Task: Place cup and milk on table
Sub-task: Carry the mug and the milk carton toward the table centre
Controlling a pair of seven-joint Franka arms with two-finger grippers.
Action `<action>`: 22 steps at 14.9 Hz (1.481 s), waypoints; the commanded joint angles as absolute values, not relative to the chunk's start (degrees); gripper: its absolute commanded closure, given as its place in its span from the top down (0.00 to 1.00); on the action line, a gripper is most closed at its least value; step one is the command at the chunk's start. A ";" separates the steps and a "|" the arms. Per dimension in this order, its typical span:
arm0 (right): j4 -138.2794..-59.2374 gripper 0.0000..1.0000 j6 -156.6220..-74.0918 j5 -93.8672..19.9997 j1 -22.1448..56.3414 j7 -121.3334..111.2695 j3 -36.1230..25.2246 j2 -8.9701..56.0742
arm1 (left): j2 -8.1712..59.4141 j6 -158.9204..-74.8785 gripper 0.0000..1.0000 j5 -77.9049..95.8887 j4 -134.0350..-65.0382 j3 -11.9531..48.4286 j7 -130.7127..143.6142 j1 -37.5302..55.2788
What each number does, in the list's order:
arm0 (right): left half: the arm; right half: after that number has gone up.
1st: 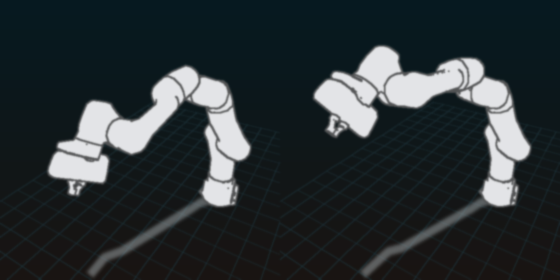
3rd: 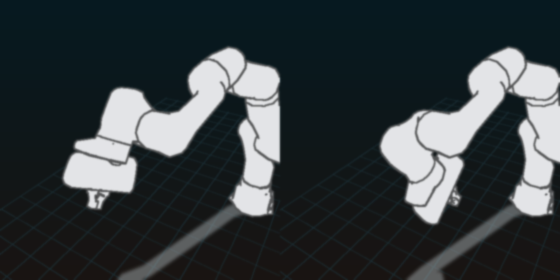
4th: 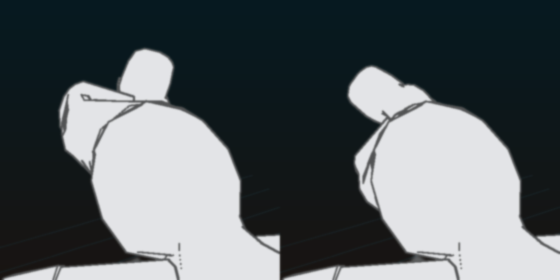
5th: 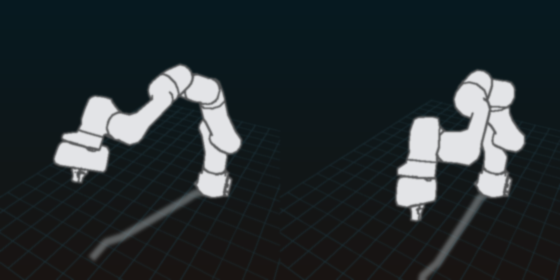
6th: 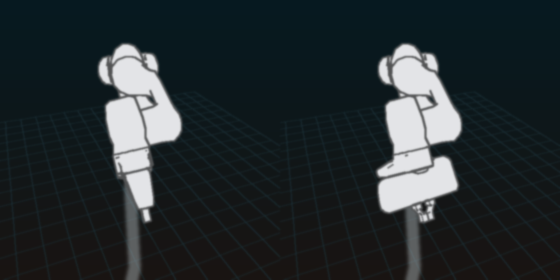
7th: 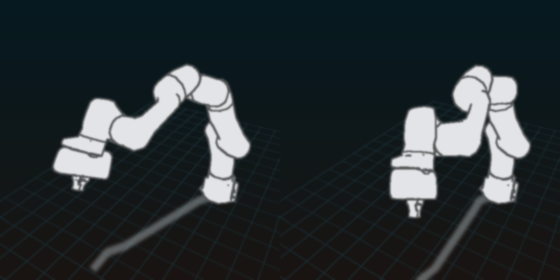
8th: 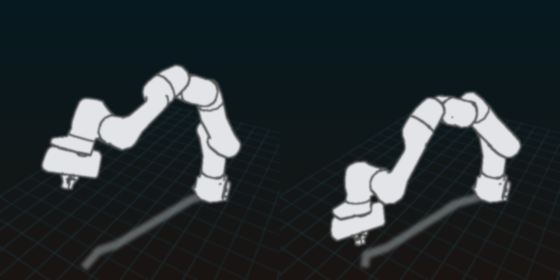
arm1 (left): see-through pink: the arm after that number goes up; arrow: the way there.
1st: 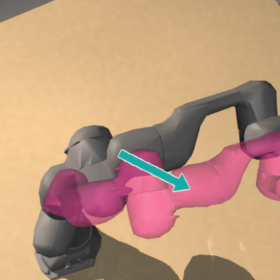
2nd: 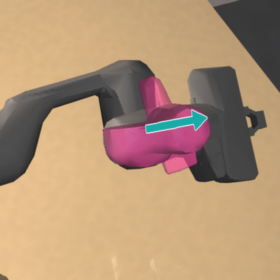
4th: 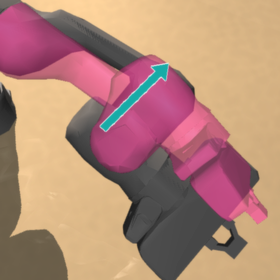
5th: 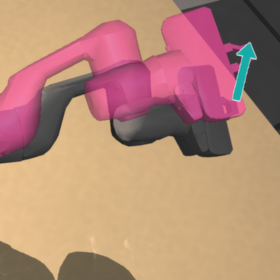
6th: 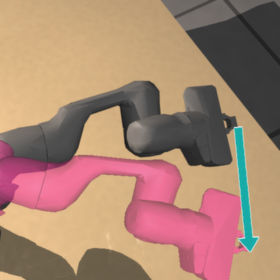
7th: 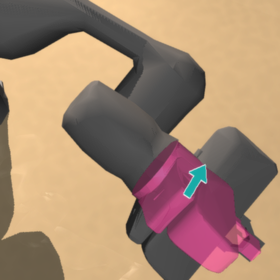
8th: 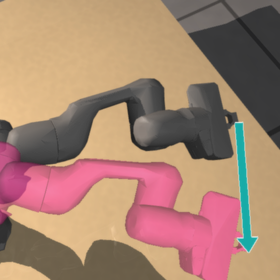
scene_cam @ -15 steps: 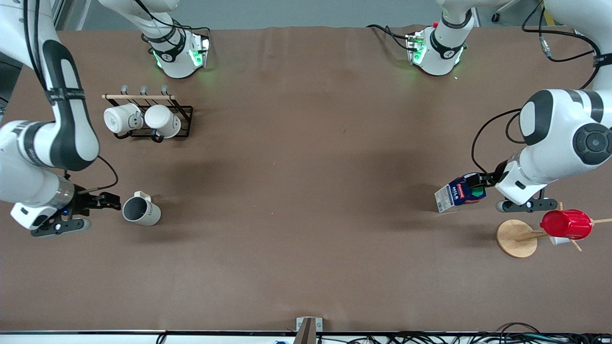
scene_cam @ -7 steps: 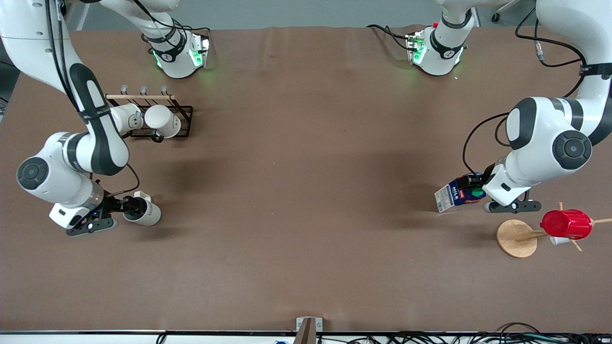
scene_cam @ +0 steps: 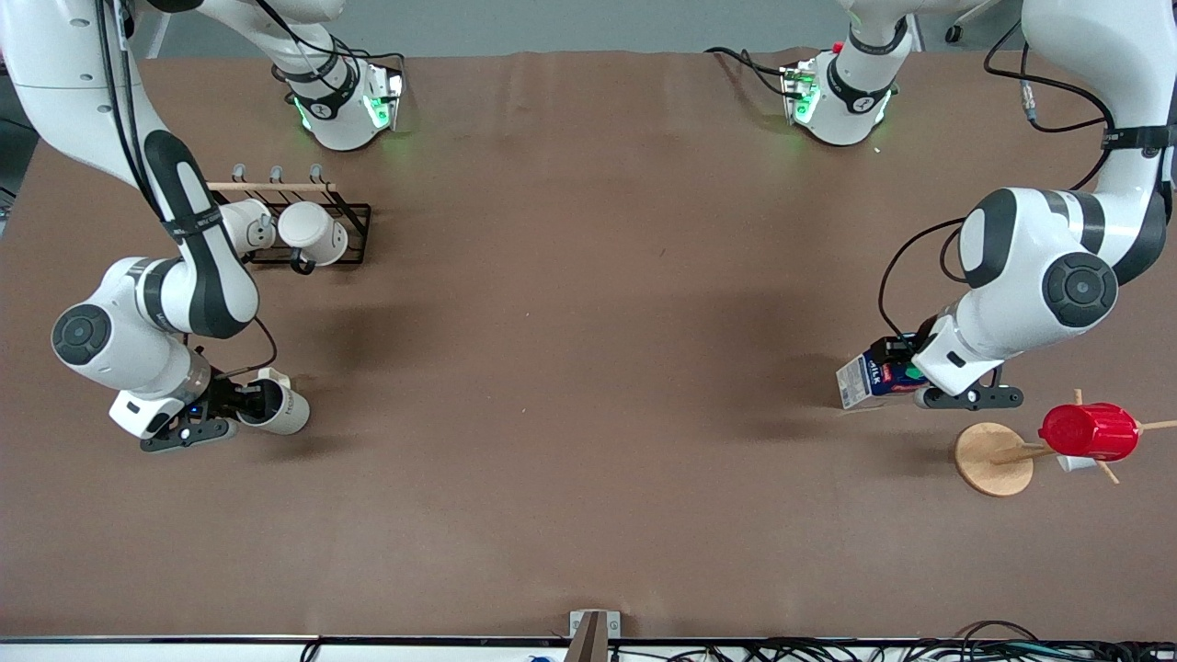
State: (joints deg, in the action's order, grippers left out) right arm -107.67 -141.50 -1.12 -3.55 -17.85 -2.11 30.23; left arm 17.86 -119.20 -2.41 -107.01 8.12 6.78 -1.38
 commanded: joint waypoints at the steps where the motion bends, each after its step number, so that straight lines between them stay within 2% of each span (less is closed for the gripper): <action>1: -107.41 0.00 -139.23 -1.23 -3.60 -15.82 -1.85 29.27 | 17.93 -120.15 0.58 -3.16 -107.40 8.35 6.59 -1.76; 5: -99.78 0.00 -122.92 -1.49 -0.37 -9.08 -1.32 25.85 | 17.32 -119.27 0.36 -3.16 -107.40 8.35 6.42 -1.85; 7: -94.68 0.00 -116.48 -1.41 4.19 -2.41 -1.06 25.58 | 16.97 -118.57 0.29 -3.16 -107.14 8.44 5.19 -1.85; 8: -91.79 0.00 -114.19 -1.32 6.74 0.85 -0.62 25.66 | 16.44 -118.04 0.29 -3.16 -107.05 8.44 4.23 -1.93; 12: -87.72 0.00 -113.90 -1.23 18.25 14.20 -0.09 26.80 | 14.95 -117.95 0.28 -2.82 -106.09 8.53 -1.14 -1.93; 16: -81.57 0.00 -114.08 -1.06 29.07 25.54 -0.09 32.24 | 15.03 -113.57 0.29 -1.24 -101.44 11.33 -0.44 -1.67; 19: -77.79 0.00 -114.34 -0.79 35.66 32.85 -0.09 36.20 | 15.20 -112.76 0.29 1.84 -100.46 13.61 2.27 -1.41; 22: -77.96 0.01 -121.09 -0.09 40.68 38.65 -0.09 38.66 | 15.99 -112.76 0.29 1.76 -98.71 17.39 9.73 -0.53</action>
State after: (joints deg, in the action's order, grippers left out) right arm -79.79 -118.49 -1.05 38.23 34.81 0.43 36.39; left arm 15.32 -113.88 1.11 -100.81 15.52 5.74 -1.21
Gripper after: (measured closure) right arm 0.960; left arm 0.705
